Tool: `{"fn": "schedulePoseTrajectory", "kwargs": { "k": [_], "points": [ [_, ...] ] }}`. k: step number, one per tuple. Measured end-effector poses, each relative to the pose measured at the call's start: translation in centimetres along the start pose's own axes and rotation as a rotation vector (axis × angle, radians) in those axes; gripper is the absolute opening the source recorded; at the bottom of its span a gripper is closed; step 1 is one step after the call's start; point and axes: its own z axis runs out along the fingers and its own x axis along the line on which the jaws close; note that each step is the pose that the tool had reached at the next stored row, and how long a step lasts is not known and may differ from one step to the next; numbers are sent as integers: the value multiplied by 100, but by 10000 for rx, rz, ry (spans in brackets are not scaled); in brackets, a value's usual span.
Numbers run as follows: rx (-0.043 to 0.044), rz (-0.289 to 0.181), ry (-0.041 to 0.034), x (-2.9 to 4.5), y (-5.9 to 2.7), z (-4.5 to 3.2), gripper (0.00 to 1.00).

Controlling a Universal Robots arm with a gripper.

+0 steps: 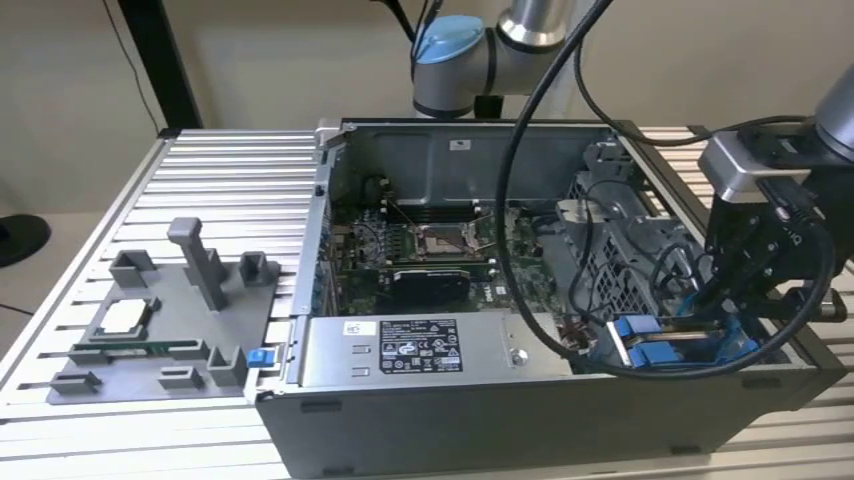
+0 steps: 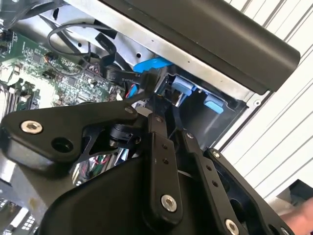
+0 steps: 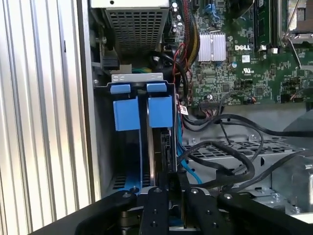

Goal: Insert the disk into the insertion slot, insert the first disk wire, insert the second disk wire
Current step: 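Insert the first disk wire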

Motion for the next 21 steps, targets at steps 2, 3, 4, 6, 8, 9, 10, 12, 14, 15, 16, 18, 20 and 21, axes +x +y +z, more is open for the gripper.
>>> {"fn": "schedulePoseTrajectory", "kwargs": {
  "k": [2, 3, 4, 6, 8, 9, 10, 12, 14, 15, 16, 18, 20, 21],
  "points": [
    [-51, 107, 1, -1, 11, 1, 0],
    [-64, 149, 0, -2, 17, 2, 0],
    [-82, 194, 2, -2, 21, 4, 0],
    [-107, 322, 3, -4, 25, 10, 0],
    [-104, 391, 3, -14, 26, 17, 0],
    [-102, 400, 2, -18, 27, 21, 0],
    [-102, 403, 1, -21, 27, 25, 0],
    [-102, 404, 4, -23, 19, 30, 0],
    [-103, 405, 2, -24, 2, 35, 0],
    [-102, 404, 2, -25, -7, 36, 0],
    [-104, 404, 2, -26, -10, 36, 0],
    [-120, 406, 3, -23, -10, 38, 0],
    [-132, 406, 4, -20, -10, 37, 0],
    [-132, 407, 4, -20, -10, 37, 0]
  ]
}}
